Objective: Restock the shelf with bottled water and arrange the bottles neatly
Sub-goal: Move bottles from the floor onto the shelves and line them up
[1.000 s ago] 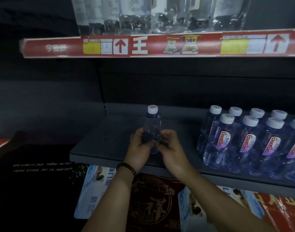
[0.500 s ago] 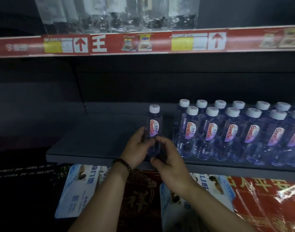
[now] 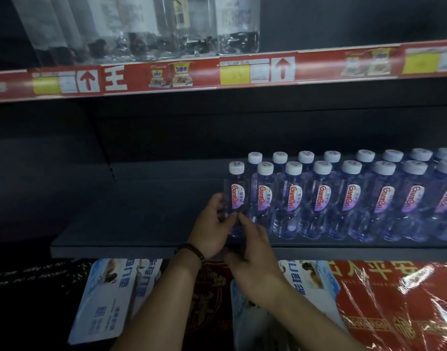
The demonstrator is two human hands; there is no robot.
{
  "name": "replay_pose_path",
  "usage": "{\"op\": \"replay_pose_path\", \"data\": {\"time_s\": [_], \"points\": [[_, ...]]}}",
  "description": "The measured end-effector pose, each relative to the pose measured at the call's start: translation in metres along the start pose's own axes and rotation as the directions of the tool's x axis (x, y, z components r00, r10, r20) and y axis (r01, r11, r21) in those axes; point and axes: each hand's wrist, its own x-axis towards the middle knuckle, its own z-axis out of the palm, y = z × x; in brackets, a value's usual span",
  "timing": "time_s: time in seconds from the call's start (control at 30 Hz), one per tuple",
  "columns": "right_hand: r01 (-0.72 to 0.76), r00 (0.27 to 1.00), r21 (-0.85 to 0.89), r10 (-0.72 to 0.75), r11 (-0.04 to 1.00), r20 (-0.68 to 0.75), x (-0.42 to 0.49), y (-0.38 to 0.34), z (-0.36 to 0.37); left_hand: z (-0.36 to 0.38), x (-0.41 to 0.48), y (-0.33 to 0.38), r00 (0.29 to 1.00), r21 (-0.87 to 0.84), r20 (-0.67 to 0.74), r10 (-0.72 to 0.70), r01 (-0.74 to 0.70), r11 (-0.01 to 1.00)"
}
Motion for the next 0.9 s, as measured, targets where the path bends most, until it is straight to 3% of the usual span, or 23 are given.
{"op": "replay_pose_path", "data": {"time_s": [0.2,0.37,0.53,0.6,0.67,0.77,0.83,0.9], "points": [[0.017,1.000,0.016,-0.017,1.000,-0.027,-0.006,0.001,-0.015,0.005,0.000,0.000,1.000,0.000,-0.009,-0.018,0.018,1.000],[0.064,0.990,0.053,-0.057,0.997,-0.127,-0.010,0.006,-0.040,0.021,-0.006,0.007,0.994,-0.071,-0.111,0.017,-0.025,0.997],[0.143,0.932,0.054,-0.116,0.988,-0.342,-0.025,-0.002,-0.105,0.044,-0.011,0.015,0.981,-0.134,-0.186,0.061,-0.087,0.987],[0.169,0.826,0.009,-0.136,0.986,-0.547,-0.025,0.004,-0.148,0.047,-0.009,0.015,0.972,-0.142,-0.234,0.031,-0.066,0.988],[0.152,0.622,-0.034,-0.123,0.988,-0.774,-0.024,0.020,-0.203,0.052,-0.007,0.013,0.964,-0.135,-0.262,0.052,-0.090,0.987],[0.077,0.377,0.065,0.031,0.995,-0.926,-0.029,0.057,-0.288,0.062,-0.007,0.015,0.963,-0.131,-0.268,0.037,-0.074,0.989],[0.017,0.276,0.130,0.120,0.991,-0.954,-0.039,0.083,-0.337,0.066,-0.007,0.002,0.965,-0.094,-0.263,-0.019,-0.006,0.996],[-0.042,0.247,0.213,0.217,0.976,-0.945,-0.046,0.098,-0.369,0.072,-0.006,0.010,0.956,0.012,-0.292,-0.031,0.036,0.999]]}}
